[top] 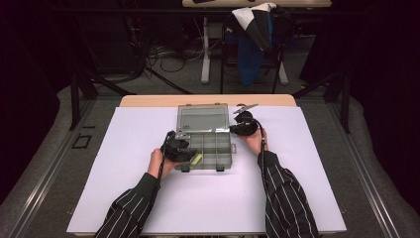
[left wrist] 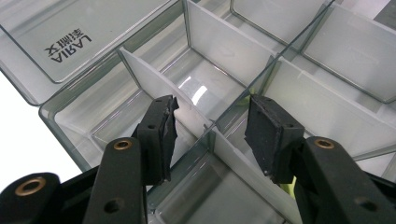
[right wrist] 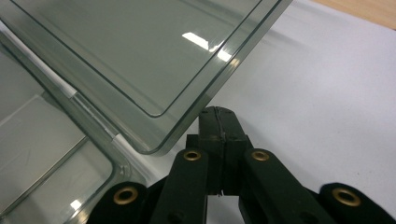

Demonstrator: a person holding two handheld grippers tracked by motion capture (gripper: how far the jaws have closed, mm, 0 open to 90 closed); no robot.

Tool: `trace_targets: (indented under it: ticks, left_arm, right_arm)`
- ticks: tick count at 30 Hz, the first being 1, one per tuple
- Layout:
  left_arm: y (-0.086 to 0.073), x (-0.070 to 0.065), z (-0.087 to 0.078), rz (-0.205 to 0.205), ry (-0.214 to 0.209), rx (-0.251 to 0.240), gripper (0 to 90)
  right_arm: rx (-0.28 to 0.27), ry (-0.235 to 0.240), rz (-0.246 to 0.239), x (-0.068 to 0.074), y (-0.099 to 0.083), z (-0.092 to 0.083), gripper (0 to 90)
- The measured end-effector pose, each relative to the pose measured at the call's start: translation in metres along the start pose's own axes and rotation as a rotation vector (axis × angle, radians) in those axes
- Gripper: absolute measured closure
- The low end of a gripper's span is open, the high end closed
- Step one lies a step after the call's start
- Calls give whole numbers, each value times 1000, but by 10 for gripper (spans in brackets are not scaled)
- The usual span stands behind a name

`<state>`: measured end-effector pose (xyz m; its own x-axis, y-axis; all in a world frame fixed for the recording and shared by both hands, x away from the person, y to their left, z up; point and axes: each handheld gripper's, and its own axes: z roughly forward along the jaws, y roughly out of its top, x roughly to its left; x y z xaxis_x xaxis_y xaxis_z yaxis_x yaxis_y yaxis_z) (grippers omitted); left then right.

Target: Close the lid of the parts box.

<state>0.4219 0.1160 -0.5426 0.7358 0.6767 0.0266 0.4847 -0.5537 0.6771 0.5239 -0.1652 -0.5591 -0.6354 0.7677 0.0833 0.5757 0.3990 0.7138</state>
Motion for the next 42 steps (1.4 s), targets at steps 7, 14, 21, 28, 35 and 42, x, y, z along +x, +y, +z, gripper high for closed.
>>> trace_targets:
  ticks: [7,14,21,28,35,42]
  left_arm:
    - [0,0,0,-1,-1,-1,522]
    - [0,0,0,-1,0,-1,522]
    - [0,0,0,-1,1,-1,521]
    - [0,0,0,-2,3,1,521]
    - [0,-1,0,-2,5,3,520]
    - [0,-1,0,-6,5,2,520]
  right_arm:
    - [-3,-16,1,0,1,0,900]
    - [-50,-23,2,1,3,-1,900]
    - [-56,-36,-9,2,4,-3,900]
    - [-105,-43,-17,3,5,-5,900]
    - [-126,-49,-29,4,7,-8,900]
    - [-151,-39,-33,3,8,-11,900]
